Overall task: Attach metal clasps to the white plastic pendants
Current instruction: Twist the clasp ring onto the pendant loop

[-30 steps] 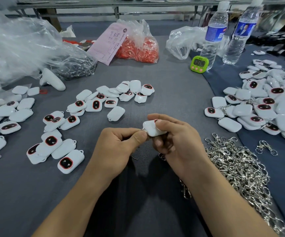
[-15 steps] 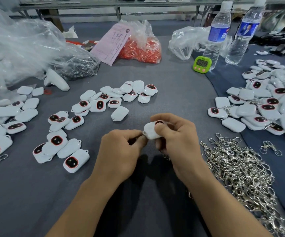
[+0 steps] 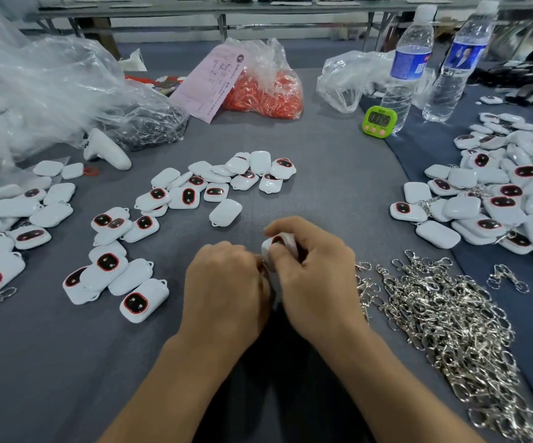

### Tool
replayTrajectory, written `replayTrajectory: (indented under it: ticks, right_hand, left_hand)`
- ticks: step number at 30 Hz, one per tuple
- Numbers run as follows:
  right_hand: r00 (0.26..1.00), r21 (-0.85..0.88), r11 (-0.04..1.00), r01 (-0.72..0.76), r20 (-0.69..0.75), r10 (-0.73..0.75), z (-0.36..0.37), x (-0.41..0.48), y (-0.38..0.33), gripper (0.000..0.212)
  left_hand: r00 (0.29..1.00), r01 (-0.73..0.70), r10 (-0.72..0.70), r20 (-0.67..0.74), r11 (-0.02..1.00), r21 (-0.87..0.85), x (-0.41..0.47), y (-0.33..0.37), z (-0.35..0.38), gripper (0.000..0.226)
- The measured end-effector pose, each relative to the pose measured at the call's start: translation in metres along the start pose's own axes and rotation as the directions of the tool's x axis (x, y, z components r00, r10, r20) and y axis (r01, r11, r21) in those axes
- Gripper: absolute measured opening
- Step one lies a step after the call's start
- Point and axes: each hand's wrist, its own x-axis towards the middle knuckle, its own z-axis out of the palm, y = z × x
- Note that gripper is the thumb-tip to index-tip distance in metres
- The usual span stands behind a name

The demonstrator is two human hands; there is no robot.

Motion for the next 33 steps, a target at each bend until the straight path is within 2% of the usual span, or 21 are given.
replayTrajectory:
  ticks: [3,5,7,10,12,14,15,17,19,20,22,23,25,27,29,30,31,32,33]
  right_hand:
    - [1.0,-0.023,0.999,0.025,0.008,-0.024,0.007,-0.004,-0.001,0.021]
    - [1.0,0.004,1.0,-0.026,-0.01,0.026,0.005,-0.001,0.0,0.017]
    - [0.992,0.095,0.987,-0.126,-0.011,0.128,0.001,0.005,0.001,0.018]
    - [0.962,0.326,0.908,-0.263,0.018,0.272,-0.011,0.014,0.001,0.027]
    - [0.931,0.479,0.804,-0.351,0.086,0.355,-0.016,0.019,-0.002,0.029]
    - [0.902,0.555,0.719,-0.418,0.156,0.403,-0.019,0.02,-0.002,0.03]
    - [0.897,0.562,0.708,-0.429,0.168,0.41,-0.02,0.021,-0.001,0.03]
    - [0.916,0.517,0.763,-0.389,0.13,0.379,-0.018,0.019,0.0,0.027]
    - [0.965,0.319,0.912,-0.259,0.046,0.258,-0.013,0.013,-0.001,0.02]
    - [0.985,0.199,0.965,-0.172,0.024,0.171,-0.011,0.009,-0.002,0.017]
    - [0.997,0.07,0.995,-0.071,0.033,0.068,-0.009,0.007,-0.002,0.015]
    - [0.995,0.067,0.994,-0.081,0.058,0.078,-0.01,0.008,-0.002,0.014]
    - [0.98,0.083,0.982,-0.172,0.115,0.162,-0.018,0.014,-0.001,0.016]
    - [0.965,0.178,0.95,-0.257,0.092,0.244,-0.028,0.024,0.001,0.023]
    - [0.95,0.471,0.845,-0.255,-0.038,0.309,-0.044,0.034,0.003,0.027]
    - [0.928,0.669,0.714,-0.206,-0.097,0.359,-0.054,0.038,0.003,0.022]
    - [0.895,0.833,0.536,-0.135,-0.129,0.427,-0.065,0.042,0.006,0.013]
    - [0.858,0.926,0.371,-0.065,-0.138,0.494,-0.075,0.046,0.009,0.009]
    - [0.819,0.959,0.281,-0.034,-0.134,0.557,-0.081,0.048,0.013,0.018]
  left_hand:
    - [0.999,-0.004,0.001,0.036,0.994,0.108,0.0,0.005,0.0,0.021]
    - [0.997,0.065,-0.067,0.026,0.996,0.068,-0.001,0.005,0.004,0.025]
    - [0.98,0.19,-0.196,-0.023,0.97,-0.154,-0.003,0.003,0.007,0.028]
    - [0.961,0.261,-0.266,0.074,0.795,-0.548,0.0,0.001,0.006,0.018]
    - [0.963,0.246,-0.255,0.085,0.709,-0.661,0.002,0.003,0.003,0.011]
    - [0.962,0.241,-0.261,0.084,0.662,-0.709,0.003,0.004,0.003,0.011]
    - [0.963,0.235,-0.261,0.072,0.675,-0.7,0.002,0.003,0.004,0.012]
    - [0.972,0.201,-0.233,0.014,0.801,-0.564,0.001,0.002,0.006,0.022]
    - [0.987,0.13,-0.152,-0.044,0.941,-0.314,-0.001,0.002,0.007,0.029]
    - [0.991,0.098,-0.113,-0.065,0.975,-0.199,-0.001,0.002,0.007,0.027]
    - [0.992,0.089,-0.095,-0.077,0.993,-0.076,-0.002,0.001,0.009,0.022]
    - [0.989,0.11,-0.116,-0.087,0.992,-0.064,-0.003,0.0,0.01,0.021]
    - [0.977,0.171,-0.181,-0.108,0.98,-0.097,-0.001,-0.002,0.011,0.016]
    - [0.962,0.234,-0.253,-0.105,0.959,-0.16,0.001,-0.004,0.013,0.008]
    - [0.945,0.294,-0.316,-0.086,0.934,-0.205,0.003,-0.006,0.014,0.009]
    - [0.938,0.316,-0.338,-0.081,0.926,-0.205,0.004,-0.008,0.015,0.009]
    - [0.934,0.329,-0.349,-0.076,0.923,-0.197,0.004,-0.009,0.015,0.009]
    - [0.932,0.336,-0.354,-0.075,0.924,-0.185,0.004,-0.01,0.016,0.009]
    - [0.933,0.336,-0.353,-0.077,0.925,-0.176,0.004,-0.01,0.017,0.008]
